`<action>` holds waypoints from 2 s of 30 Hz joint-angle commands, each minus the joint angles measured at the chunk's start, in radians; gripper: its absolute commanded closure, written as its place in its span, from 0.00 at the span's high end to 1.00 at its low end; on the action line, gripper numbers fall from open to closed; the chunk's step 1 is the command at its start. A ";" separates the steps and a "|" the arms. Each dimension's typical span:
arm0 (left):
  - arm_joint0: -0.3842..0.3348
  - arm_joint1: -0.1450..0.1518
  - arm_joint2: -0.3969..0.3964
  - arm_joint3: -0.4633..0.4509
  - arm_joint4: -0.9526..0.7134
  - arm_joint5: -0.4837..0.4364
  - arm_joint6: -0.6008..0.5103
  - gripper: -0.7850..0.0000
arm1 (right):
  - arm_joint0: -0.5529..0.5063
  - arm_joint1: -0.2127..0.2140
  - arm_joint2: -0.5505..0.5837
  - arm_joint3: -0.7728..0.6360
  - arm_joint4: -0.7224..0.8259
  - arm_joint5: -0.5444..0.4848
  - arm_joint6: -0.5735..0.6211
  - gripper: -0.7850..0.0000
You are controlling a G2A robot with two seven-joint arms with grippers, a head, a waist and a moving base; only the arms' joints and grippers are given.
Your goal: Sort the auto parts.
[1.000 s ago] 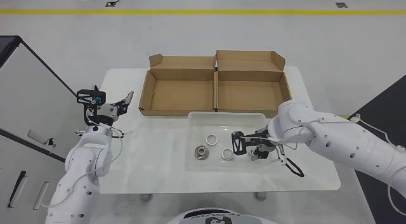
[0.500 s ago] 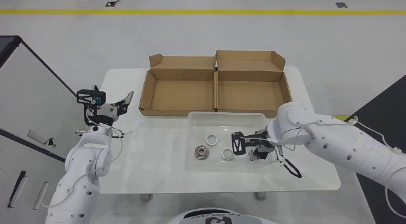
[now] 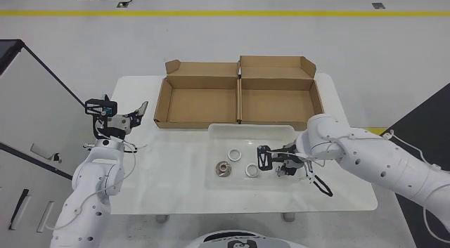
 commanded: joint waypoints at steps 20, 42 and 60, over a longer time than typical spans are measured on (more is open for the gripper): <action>0.000 0.000 0.000 0.000 0.000 0.000 0.000 1.00 | -0.021 -0.015 0.038 0.008 -0.006 -0.018 -0.003 0.00; 0.000 0.000 0.000 0.000 0.000 0.000 0.000 1.00 | -0.003 0.038 0.215 -0.151 0.146 -0.053 0.010 0.00; 0.000 0.000 0.000 0.000 0.000 0.000 0.000 1.00 | -0.047 0.082 0.394 -0.039 0.169 -0.239 -0.281 0.00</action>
